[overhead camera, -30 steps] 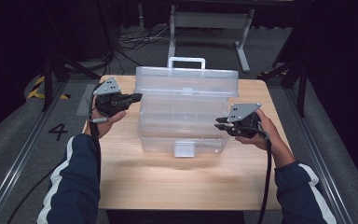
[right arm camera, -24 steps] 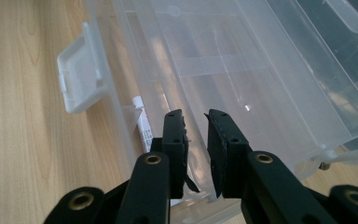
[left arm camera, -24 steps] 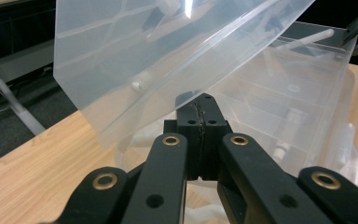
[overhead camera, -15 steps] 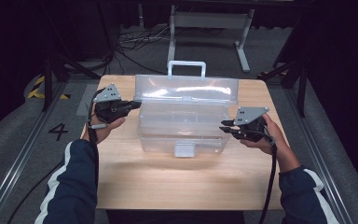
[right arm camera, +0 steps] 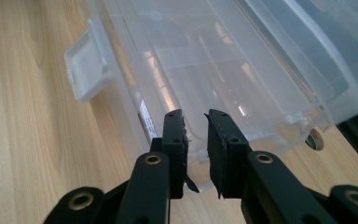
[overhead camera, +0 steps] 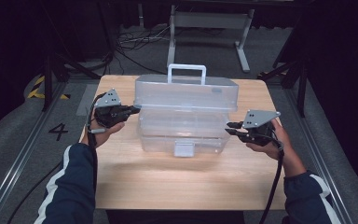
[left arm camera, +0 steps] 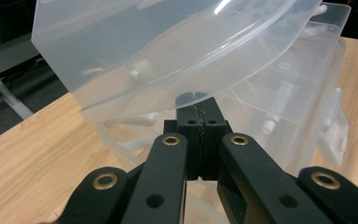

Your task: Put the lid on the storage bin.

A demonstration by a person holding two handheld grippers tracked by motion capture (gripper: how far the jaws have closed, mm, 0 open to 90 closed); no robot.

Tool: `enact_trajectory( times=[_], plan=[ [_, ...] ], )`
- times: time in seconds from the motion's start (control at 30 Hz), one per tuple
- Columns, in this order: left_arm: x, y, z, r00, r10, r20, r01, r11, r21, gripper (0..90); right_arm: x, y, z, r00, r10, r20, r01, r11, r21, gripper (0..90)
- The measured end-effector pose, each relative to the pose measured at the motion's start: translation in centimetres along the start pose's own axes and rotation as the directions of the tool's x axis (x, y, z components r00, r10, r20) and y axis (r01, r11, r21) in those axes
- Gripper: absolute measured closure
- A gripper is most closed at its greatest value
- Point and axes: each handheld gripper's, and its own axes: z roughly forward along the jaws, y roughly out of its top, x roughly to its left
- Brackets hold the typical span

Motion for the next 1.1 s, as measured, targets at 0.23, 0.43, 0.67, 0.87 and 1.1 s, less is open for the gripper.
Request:
enact_trajectory(
  times=[0.23, 0.43, 0.67, 0.87, 1.1],
  plan=[
    [-0.2, -0.5, -0.2, 1.0000, -0.002, -0.004, 0.002, 0.9999, 0.012, 90.0, -0.2, -1.1, -0.3, 0.9991, 0.033, 0.027, -0.034, 0.999, 0.015, 76.9],
    [-0.4, -1.0, -0.2, 0.9998, 0.015, -0.012, -0.014, 0.9993, 0.034, 90.0, -0.4, -1.6, -0.1, 0.9980, 0.048, 0.040, -0.049, 0.998, 0.028, 76.6],
    [-0.8, -1.3, -0.4, 0.9993, 0.031, -0.020, -0.030, 0.9982, 0.051, 90.0, -0.2, -2.1, 0.2, 0.9965, 0.073, 0.041, -0.074, 0.997, 0.027, 75.4],
    [-1.0, -1.6, -0.6, 0.9992, 0.036, -0.017, -0.035, 0.9976, 0.060, 90.0, -0.2, -2.4, 0.2, 0.9952, 0.088, 0.043, -0.089, 0.996, 0.026, 74.4],
    [-1.1, -1.9, -0.7, 0.9991, 0.039, -0.018, -0.037, 0.9968, 0.070, 90.0, 0.0, -2.7, 0.0, 0.9944, 0.097, 0.041, -0.098, 0.995, 0.025, 74.1]
  ],
)
